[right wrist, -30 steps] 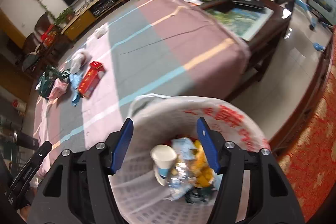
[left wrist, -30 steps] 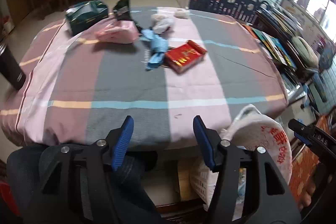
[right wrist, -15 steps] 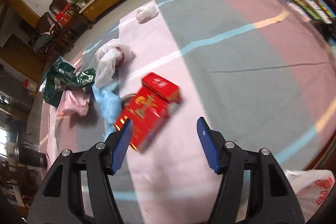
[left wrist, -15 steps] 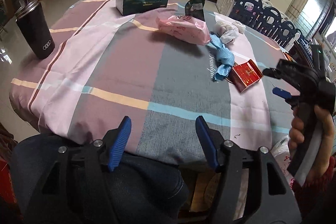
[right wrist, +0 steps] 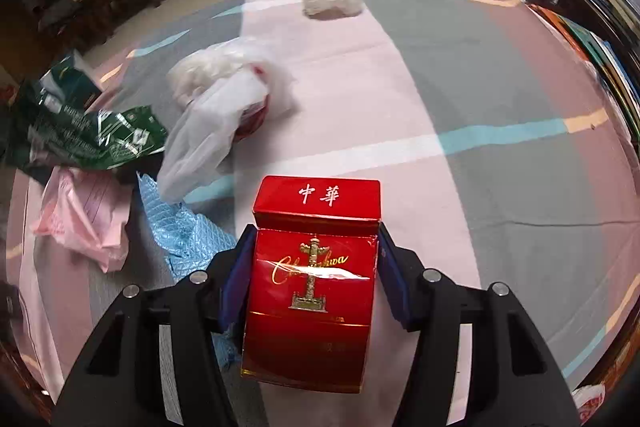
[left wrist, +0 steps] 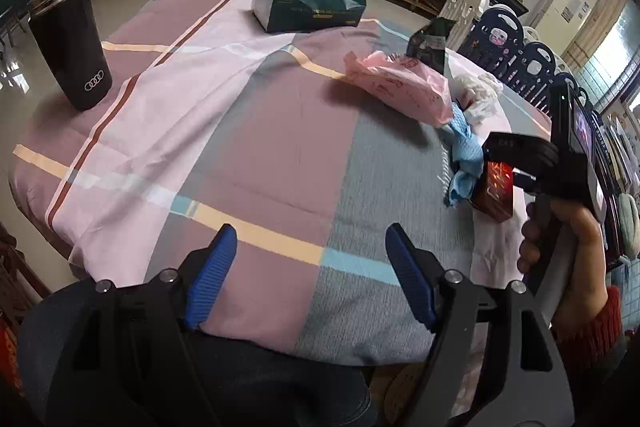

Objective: Collect trash
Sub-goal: 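Grasp the red cigarette box with the right tool, then grasp the blue cloth with the left tool while the right holds the red box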

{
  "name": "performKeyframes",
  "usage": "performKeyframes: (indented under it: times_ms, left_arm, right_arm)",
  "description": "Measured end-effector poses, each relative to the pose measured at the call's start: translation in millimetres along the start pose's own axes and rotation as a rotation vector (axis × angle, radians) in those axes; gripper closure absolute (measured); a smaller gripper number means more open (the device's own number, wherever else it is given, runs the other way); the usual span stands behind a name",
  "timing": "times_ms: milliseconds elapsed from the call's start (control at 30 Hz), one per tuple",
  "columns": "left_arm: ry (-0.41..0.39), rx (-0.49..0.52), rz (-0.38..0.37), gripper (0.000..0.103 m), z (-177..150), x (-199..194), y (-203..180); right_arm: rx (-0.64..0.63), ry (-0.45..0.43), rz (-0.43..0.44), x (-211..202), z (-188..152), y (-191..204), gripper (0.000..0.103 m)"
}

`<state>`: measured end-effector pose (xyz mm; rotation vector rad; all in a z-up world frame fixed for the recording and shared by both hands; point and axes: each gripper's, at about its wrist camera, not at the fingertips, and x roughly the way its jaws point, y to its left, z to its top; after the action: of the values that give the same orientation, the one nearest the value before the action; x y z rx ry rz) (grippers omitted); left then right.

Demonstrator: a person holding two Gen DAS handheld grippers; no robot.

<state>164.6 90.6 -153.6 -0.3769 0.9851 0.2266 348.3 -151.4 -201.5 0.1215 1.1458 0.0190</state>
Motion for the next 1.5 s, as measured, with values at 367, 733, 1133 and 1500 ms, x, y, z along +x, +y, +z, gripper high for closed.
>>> performKeyframes:
  times_ms: [367, 733, 1133, 1500]
  left_arm:
    - [-0.02, -0.087, -0.017, 0.023, 23.1, 8.0, 15.4]
    - [0.085, 0.188, -0.062, 0.027, 59.5, 92.1, -127.1]
    - [0.042, 0.075, -0.208, 0.089, 53.2, 71.8, -78.1]
    - [-0.048, 0.097, -0.345, 0.089, 2.5, -24.7, -52.0]
  right_arm:
    - [-0.201, 0.083, 0.295, -46.1, -71.8, 8.1, 0.047]
    - [0.131, -0.021, 0.287, -115.7, -109.8, -107.9, 0.046]
    - [0.147, -0.048, 0.307, -133.1, -128.2, -120.0, 0.046]
    - [0.094, -0.073, 0.326, -158.8, -135.7, -96.1, 0.046]
